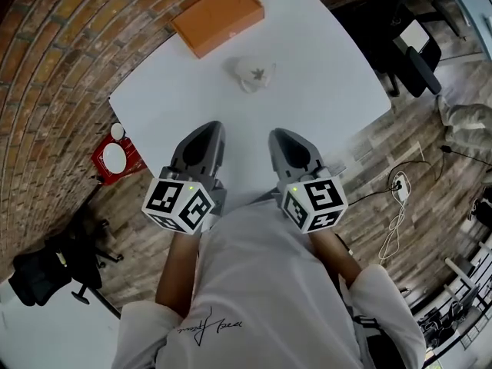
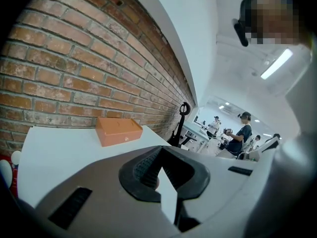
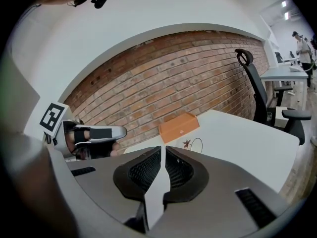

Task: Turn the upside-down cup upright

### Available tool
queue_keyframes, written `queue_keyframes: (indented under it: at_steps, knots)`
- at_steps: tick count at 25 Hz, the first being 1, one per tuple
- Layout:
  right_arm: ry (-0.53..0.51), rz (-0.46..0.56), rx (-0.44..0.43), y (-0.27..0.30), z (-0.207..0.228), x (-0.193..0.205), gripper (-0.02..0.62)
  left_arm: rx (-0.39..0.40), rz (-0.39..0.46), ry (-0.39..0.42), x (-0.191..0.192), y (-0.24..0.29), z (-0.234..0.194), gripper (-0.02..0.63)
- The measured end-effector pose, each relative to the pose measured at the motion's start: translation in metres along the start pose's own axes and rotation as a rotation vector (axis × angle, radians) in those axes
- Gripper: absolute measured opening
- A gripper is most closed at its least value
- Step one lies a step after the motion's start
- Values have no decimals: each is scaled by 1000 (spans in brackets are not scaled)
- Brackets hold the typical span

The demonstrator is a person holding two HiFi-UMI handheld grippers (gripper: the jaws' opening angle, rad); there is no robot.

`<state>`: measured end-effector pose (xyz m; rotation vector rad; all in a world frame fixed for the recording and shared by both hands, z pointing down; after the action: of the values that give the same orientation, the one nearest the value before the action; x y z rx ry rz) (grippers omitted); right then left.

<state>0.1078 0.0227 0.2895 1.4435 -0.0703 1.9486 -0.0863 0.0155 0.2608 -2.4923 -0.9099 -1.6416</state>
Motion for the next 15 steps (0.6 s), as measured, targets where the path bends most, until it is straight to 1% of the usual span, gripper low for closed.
queue_keyframes:
  at_steps: [7,15]
  knots:
    - [21,-7,5,17,16,-5,23,-21,-27,-14,2,24,-9,8]
    - [43,-43,-14,36,25,-1,23,-14,-75,-16,5,42,-14,8]
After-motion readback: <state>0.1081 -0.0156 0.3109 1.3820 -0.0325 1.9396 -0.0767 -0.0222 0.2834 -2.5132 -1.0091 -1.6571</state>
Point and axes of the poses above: the fingertips, and each gripper's own axes: y forward along the fingers, z to its right, x out of its underside, the point moved 8 cm from there along -y, backward along the fingers, and after that the axes turned 4 degrees about z, right-handed, at the moved point
